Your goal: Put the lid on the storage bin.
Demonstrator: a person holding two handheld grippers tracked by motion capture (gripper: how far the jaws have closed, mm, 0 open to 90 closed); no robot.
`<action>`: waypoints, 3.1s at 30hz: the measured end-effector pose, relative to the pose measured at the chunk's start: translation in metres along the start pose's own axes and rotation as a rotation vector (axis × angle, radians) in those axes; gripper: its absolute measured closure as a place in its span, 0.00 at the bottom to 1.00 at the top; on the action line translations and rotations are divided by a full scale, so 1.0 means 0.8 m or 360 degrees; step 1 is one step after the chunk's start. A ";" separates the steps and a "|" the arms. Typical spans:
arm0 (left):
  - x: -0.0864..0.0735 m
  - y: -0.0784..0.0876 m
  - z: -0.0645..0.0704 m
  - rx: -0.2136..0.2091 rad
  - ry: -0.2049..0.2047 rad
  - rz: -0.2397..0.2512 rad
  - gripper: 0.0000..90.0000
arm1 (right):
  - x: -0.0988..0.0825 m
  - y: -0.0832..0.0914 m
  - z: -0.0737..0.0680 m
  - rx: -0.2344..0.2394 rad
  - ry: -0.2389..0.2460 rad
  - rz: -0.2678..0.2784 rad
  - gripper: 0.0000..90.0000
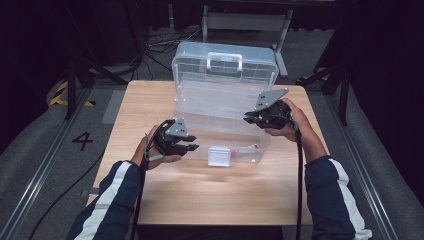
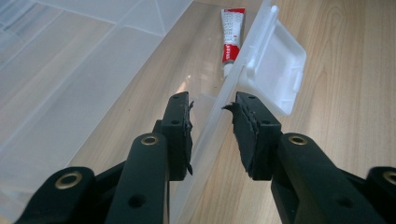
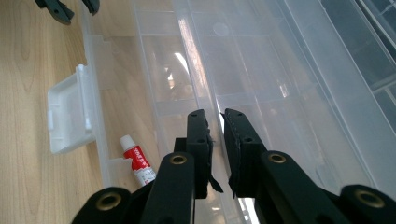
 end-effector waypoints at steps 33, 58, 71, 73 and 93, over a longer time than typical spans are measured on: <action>0.033 0.103 -0.088 0.0257 0.0353 0.0388 0.64 | -0.001 -0.002 -0.003 -0.0023 -0.0020 0.0057 0.89; 0.072 0.084 -0.146 0.0495 0.0371 0.0440 1.00 | -0.005 -0.002 -0.011 -0.0029 -0.0003 0.0033 0.88; 0.082 0.084 -0.152 0.0500 0.0379 0.0476 1.00 | -0.010 -0.004 -0.019 -0.0039 0.0017 0.0029 0.88; 0.082 0.086 -0.152 0.0511 0.0381 0.0479 1.00 | -0.011 -0.004 -0.021 -0.0036 0.0025 0.0019 0.88; 0.082 0.096 -0.139 0.0485 0.0353 0.0496 1.00 | -0.018 -0.004 -0.030 -0.0083 0.0014 0.0018 0.85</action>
Point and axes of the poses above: each handheld gripper's, and its own axes: y roughly backward along the jaws, x roughly out of its top, z roughly to its right, the point moved 10 cm from there along -y, roughly forward along the jaws, and after that the axes turned 4 degrees about x, right-handed, at the moved point
